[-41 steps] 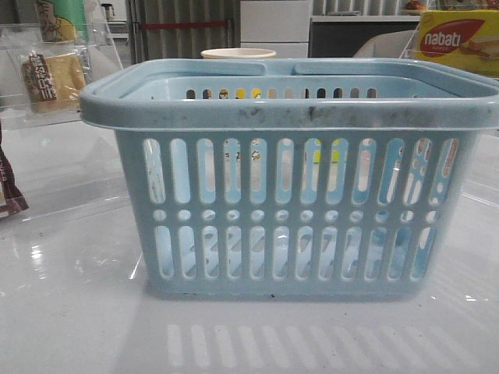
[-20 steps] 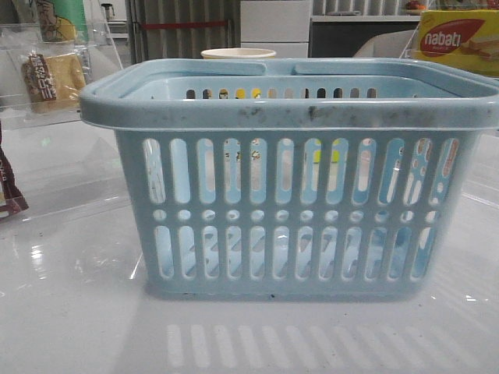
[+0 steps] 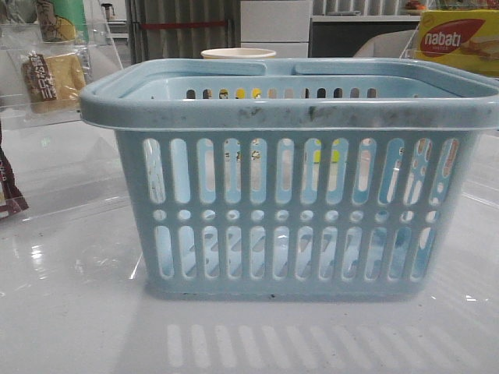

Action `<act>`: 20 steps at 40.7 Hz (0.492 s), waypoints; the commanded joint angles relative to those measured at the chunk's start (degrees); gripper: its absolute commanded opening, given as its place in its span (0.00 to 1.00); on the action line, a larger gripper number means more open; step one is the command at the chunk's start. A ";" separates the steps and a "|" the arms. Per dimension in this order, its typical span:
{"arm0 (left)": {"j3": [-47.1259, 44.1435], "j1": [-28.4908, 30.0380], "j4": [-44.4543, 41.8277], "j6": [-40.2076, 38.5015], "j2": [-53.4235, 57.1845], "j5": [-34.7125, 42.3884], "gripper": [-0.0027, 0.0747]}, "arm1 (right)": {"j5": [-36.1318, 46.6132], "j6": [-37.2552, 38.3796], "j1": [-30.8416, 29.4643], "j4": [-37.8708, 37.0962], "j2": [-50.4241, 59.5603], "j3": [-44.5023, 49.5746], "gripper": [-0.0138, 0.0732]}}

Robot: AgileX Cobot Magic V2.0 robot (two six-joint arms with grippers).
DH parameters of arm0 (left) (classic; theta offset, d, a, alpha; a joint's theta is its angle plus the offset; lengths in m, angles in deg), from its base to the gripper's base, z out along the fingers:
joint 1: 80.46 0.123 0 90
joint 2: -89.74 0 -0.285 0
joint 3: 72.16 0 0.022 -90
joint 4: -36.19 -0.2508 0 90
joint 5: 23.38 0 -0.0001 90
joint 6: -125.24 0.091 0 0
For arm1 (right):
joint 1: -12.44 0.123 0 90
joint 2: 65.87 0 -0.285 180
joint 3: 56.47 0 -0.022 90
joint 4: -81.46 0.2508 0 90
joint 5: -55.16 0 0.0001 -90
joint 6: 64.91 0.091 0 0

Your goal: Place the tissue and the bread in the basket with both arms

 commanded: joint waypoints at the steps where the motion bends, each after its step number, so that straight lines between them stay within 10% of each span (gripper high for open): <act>1: -0.32 -0.14 0.40 -0.41 1.04 5.46 0.15 | 4.75 -0.40 -0.23 -0.09 1.14 -0.32 0.22; 20: 13.23 -0.14 0.40 -0.41 -0.13 0.77 0.15 | -1.78 -0.40 -0.23 0.95 1.09 -11.94 0.22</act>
